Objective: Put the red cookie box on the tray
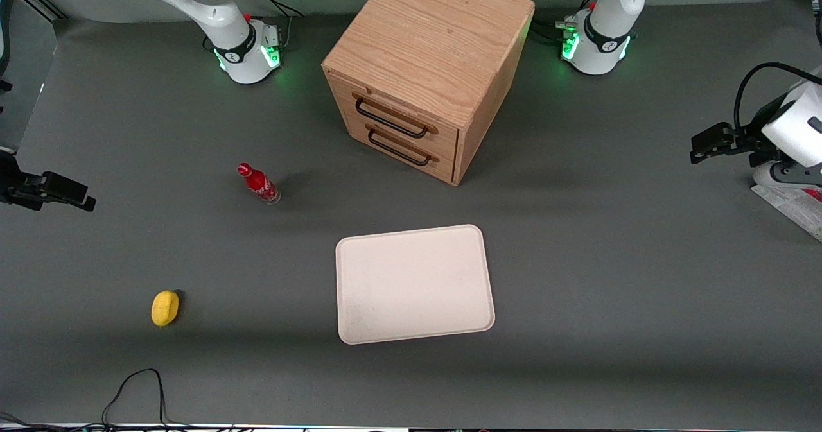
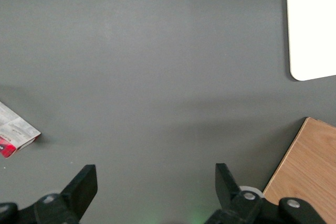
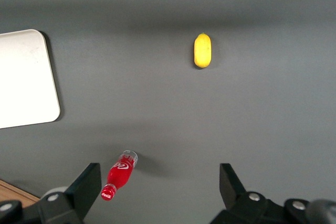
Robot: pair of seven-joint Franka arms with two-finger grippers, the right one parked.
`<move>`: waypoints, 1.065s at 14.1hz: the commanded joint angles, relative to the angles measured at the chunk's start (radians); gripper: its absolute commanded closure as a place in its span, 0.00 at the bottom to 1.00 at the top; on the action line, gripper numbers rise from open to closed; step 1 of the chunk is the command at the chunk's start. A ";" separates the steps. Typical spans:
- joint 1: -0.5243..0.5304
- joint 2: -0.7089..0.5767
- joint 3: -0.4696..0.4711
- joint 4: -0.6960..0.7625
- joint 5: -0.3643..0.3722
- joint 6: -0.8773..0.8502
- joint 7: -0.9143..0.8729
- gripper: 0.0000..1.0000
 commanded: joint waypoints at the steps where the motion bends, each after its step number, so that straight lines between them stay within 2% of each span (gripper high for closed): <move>1: 0.088 0.016 0.015 0.023 0.020 -0.053 0.012 0.00; 2: 0.150 0.019 0.015 0.024 0.030 -0.053 0.024 0.00; 4: 0.266 0.048 0.015 0.049 0.047 -0.034 0.174 0.00; 10: 0.626 0.260 0.015 0.265 0.058 -0.026 0.490 0.00; 13: 0.723 0.317 0.017 0.313 0.061 0.023 0.477 0.00; 15: 0.748 0.320 0.017 0.307 0.076 0.065 0.325 0.00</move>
